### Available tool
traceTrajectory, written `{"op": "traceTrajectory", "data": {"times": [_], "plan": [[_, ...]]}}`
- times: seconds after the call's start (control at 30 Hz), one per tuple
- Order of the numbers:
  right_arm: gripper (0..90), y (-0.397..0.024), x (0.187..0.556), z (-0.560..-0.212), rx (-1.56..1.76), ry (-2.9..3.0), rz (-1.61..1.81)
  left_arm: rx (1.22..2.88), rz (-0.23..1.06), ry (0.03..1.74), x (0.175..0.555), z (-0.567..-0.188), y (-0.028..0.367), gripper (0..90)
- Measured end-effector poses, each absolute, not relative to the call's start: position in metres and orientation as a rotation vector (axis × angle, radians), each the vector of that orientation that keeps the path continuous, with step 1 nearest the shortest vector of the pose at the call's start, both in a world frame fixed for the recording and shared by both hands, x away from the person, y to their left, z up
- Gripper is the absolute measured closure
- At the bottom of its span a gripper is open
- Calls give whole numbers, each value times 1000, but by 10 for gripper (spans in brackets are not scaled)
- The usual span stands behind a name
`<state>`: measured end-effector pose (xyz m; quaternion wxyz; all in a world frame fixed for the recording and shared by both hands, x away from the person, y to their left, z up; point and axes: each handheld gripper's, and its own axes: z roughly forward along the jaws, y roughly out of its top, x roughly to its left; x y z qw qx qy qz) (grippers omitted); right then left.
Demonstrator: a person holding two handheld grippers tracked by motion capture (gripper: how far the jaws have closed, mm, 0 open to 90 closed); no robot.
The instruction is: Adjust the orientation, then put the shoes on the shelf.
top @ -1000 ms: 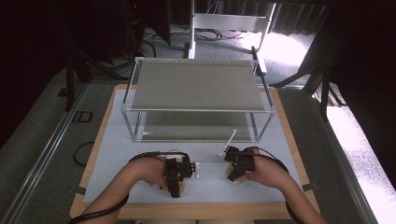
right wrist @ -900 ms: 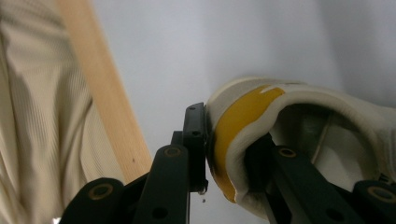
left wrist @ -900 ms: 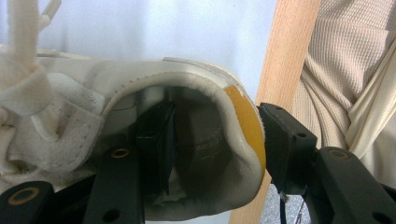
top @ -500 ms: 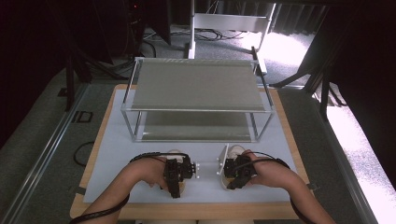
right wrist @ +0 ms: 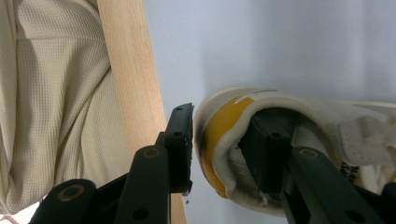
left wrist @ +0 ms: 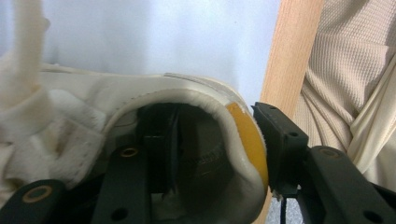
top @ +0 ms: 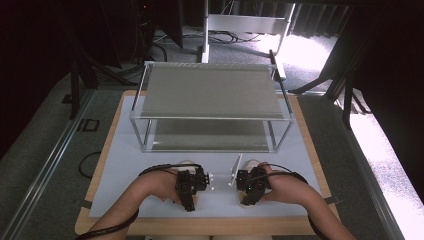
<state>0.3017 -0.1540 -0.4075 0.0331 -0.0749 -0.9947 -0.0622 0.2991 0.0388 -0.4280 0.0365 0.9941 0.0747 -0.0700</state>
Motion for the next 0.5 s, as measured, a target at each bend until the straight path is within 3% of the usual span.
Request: {"op": "traceTrajectory", "data": {"times": [0.23,0.5], "plan": [[716,-153,303,-414,-250,-3033,-134,3060,-195,195,297,-428,40,543],[720,-150,303,-415,-237,-3028,-91,3059,-257,169,293,-429,38,716]]}}
